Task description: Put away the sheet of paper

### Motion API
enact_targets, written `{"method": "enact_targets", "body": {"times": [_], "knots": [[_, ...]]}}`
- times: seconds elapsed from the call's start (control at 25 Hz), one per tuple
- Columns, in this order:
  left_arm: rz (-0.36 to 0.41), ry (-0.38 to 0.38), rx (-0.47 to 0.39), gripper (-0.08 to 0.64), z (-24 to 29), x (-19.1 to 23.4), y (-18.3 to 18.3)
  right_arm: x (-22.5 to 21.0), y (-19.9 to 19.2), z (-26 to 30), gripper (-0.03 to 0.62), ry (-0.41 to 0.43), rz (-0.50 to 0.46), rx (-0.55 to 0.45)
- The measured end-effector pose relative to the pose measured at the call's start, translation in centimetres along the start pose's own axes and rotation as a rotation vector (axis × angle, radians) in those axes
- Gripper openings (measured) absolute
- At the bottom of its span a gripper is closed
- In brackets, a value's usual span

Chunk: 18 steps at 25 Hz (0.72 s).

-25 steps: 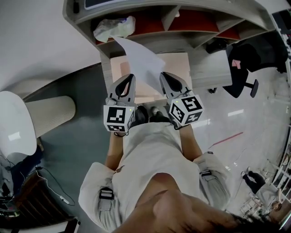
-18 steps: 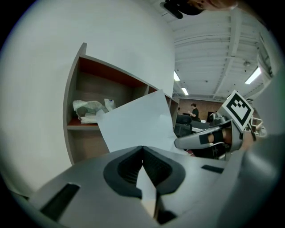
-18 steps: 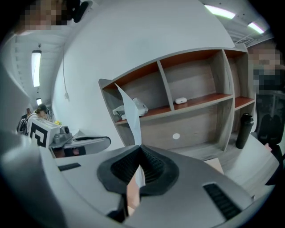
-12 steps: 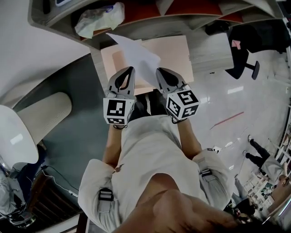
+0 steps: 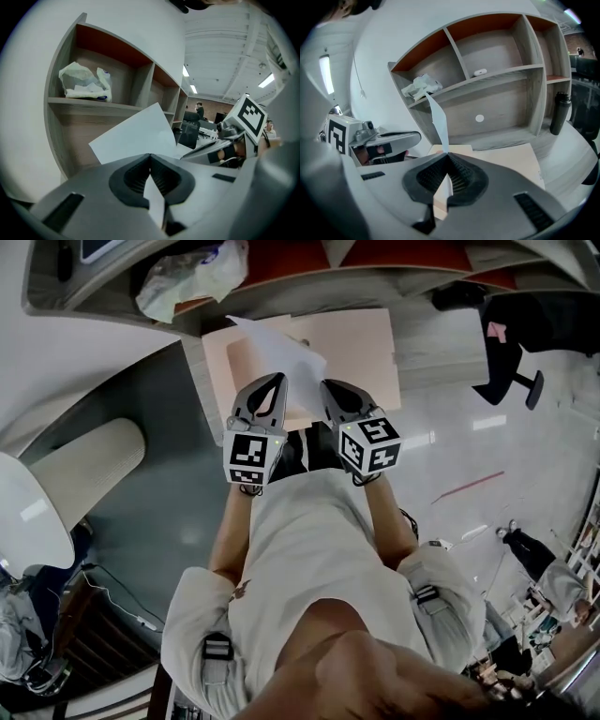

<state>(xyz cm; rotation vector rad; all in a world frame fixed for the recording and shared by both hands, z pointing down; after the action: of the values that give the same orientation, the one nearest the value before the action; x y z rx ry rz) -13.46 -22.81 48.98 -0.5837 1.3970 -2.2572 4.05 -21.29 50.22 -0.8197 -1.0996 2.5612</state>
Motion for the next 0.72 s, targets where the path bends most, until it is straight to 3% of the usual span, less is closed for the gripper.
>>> {"method": "enact_targets", "body": {"times": [0.72], "knots": [[-0.004, -0.03, 0.125, 0.015, 5.3, -2.6, -4.6, -6.5, -3.9, 1.2, 0.018, -0.035, 0.061, 0.133]]}}
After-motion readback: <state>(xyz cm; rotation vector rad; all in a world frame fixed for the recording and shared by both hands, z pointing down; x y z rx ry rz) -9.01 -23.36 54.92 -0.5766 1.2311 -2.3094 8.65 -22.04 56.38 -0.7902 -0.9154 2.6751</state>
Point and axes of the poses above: the fingertips, and each gripper's own axes: z forward along the fingers, x to its left, y out of its top, the point moved 9 cm from there along -z, backward along the fingers, and after that the axes turned 4 degrees about y, right-handed, at the moved point
